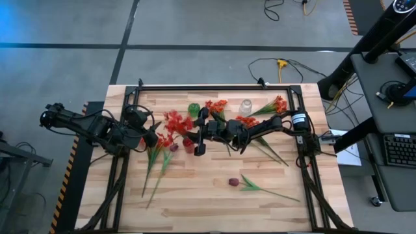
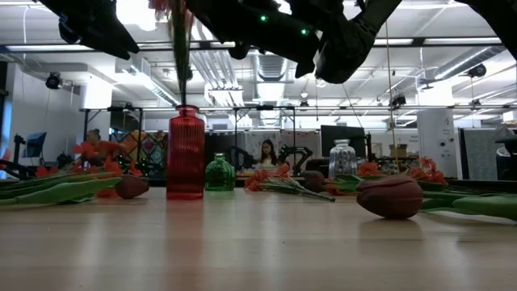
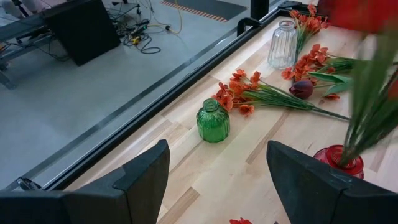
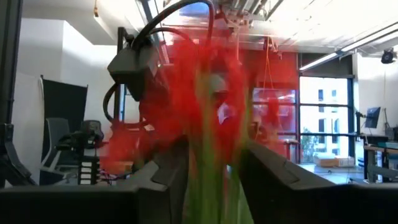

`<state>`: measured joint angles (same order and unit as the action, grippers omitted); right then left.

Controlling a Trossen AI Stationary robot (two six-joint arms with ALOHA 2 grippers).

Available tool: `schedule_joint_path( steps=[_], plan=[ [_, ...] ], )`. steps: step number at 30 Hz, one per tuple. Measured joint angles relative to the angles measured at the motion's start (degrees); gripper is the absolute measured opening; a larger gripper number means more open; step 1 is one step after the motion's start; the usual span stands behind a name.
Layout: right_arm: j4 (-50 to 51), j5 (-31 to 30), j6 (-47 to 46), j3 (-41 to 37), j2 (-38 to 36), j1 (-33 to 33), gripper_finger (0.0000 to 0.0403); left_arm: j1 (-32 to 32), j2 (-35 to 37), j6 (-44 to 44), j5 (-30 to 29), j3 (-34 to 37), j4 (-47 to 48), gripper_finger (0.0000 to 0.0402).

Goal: Sort flowers into vase by color
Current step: Put the right red flowers into the red vase, then put the bottom dark red tulip into the green vase

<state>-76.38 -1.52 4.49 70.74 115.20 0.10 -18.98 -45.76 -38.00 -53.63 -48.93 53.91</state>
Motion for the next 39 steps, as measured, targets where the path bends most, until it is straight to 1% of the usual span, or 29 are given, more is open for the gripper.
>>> schedule_joint_path(
  steps=[4, 9, 14, 16, 22, 27, 39],
  plan=[
    [2.8, -0.1, 0.0, 0.0, -0.3, 0.1, 0.0154, 0.0, 0.0, 0.0, 0.0, 0.0, 0.0, 0.0251],
    [11.3, -0.1, -0.8, 0.0, -2.2, 0.4, 0.0179, 0.0, 0.0, 0.0, 0.0, 0.0, 0.1, 0.0251],
    [17.6, -0.2, -0.4, -0.1, -4.7, 1.0, 0.0199, 0.0, 0.0, 0.0, 0.1, 0.0, 0.2, 0.0251],
    [21.2, -1.3, -0.2, -0.1, -6.5, 1.2, 0.0204, 0.0, 0.0, 0.0, 0.1, 0.0, 0.2, 0.0251],
    [30.8, -4.5, -0.5, -0.1, -9.9, 1.6, 0.0216, 0.0, 0.0, 0.0, 0.1, 0.0, 0.1, 0.0251],
    [42.6, -7.5, -1.1, -0.1, -14.2, 1.8, 0.0221, 0.0, -0.2, 0.0, 0.2, 0.0, 0.1, 0.0251],
    [62.2, -7.6, -6.7, -0.1, -25.8, 1.8, 0.0221, 0.0, -0.5, 0.0, 0.2, 0.0, -0.1, 0.0251]
  ],
)
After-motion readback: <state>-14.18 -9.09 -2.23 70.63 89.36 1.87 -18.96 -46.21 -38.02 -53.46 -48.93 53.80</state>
